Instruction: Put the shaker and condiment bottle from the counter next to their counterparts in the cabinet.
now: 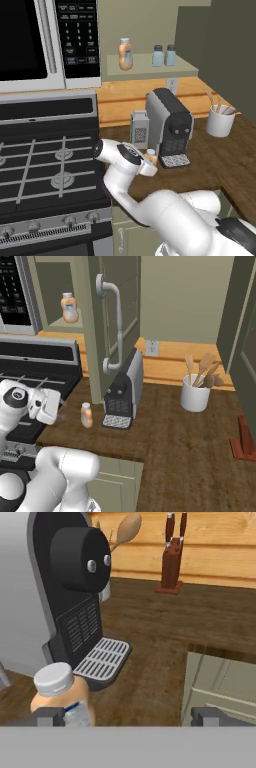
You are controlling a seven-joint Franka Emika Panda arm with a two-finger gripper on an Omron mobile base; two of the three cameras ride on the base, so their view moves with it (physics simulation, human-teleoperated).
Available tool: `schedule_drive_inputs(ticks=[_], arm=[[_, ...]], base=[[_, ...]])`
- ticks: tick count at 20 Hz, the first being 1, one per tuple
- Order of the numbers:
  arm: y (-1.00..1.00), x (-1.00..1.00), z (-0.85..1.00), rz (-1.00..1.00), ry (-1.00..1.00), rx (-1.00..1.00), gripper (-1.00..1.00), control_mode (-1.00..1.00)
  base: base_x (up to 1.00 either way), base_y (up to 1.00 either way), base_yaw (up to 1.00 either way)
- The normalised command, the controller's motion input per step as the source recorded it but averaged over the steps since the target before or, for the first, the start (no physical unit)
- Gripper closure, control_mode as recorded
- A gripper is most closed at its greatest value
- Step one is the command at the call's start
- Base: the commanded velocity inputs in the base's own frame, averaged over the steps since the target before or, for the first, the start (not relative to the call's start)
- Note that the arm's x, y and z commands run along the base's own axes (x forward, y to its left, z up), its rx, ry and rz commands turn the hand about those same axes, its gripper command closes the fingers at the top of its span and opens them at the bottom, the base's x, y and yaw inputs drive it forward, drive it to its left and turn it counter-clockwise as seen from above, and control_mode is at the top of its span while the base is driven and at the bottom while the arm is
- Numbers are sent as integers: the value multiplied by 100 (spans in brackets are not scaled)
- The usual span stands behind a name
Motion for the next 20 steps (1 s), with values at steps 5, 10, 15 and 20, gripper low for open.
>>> schedule_drive_inputs(ticks=[5,10,15,20], arm=[[0,41,-2,-5,0,0,-100,-100],[-10,0,-8,-15,0,0,-100,-100],[0,19,0,-10,-2,0,-100,-100],[0,27,-16,-1,-1,0,-100,-100]], base=[[0,0,0],[0,0,0],[0,0,0],[0,0,0]])
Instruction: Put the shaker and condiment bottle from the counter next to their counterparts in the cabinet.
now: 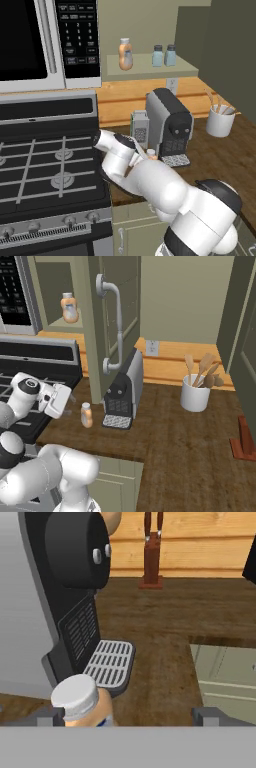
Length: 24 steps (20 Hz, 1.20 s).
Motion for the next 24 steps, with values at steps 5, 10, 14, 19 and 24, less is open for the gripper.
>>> schedule_drive_inputs(ticks=[5,10,14,19,24], arm=[[0,7,-21,0,-2,0,-100,-100],[0,8,-1,0,-4,0,-100,-100],[0,5,-16,0,-2,0,-100,-100],[0,7,-11,0,-3,0,-100,-100],[0,19,-8,0,-1,0,-100,-100]], base=[[0,0,0],[0,0,0],[0,0,0],[0,0,0],[0,0,0]])
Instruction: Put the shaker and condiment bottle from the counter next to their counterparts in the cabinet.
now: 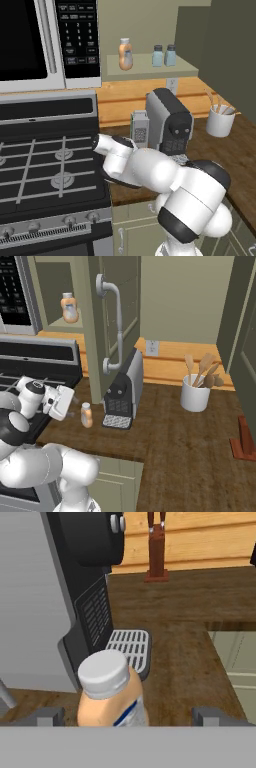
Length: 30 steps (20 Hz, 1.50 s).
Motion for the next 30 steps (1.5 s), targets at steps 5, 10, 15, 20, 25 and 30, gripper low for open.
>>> schedule_drive_inputs(ticks=[5,10,15,20,25,30], arm=[[0,8,-8,0,-2,0,-100,-100],[-4,0,-5,0,-1,0,-100,-100],[-3,11,-14,0,0,0,-100,-100],[-2,14,-10,0,0,0,-100,-100],[-4,13,-10,0,-1,0,-100,-100],[-5,13,-21,0,-1,0,-100,-100]], base=[[0,0,0],[0,0,0],[0,0,0],[0,0,0],[0,0,0],[0,0,0]])
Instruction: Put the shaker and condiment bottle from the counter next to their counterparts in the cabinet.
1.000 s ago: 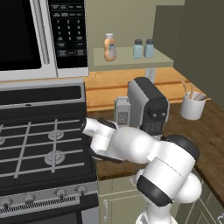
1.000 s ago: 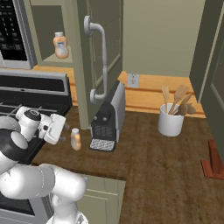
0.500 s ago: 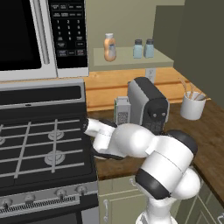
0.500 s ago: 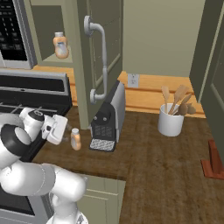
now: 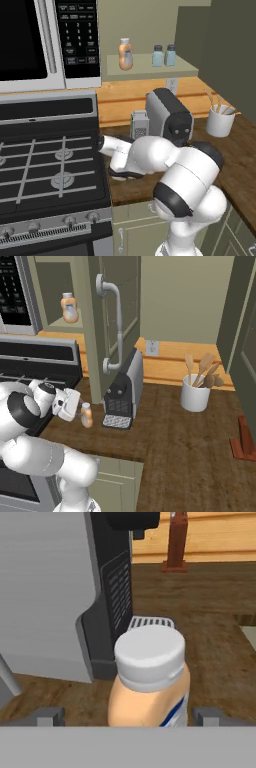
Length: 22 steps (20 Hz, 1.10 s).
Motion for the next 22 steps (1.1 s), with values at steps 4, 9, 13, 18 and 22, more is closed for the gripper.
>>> schedule_drive_inputs(ticks=[4,9,13,18,22], arm=[[-1,11,-19,0,-2,0,-100,-100],[-16,-1,-18,-1,-6,0,100,-100],[-39,-22,-24,-3,-14,2,100,-100],[-26,-43,-19,-4,-28,0,100,-100],[-3,-63,0,0,-48,0,100,-100]], base=[[0,0,0],[0,0,0],[0,0,0],[0,0,0],[0,0,0]])
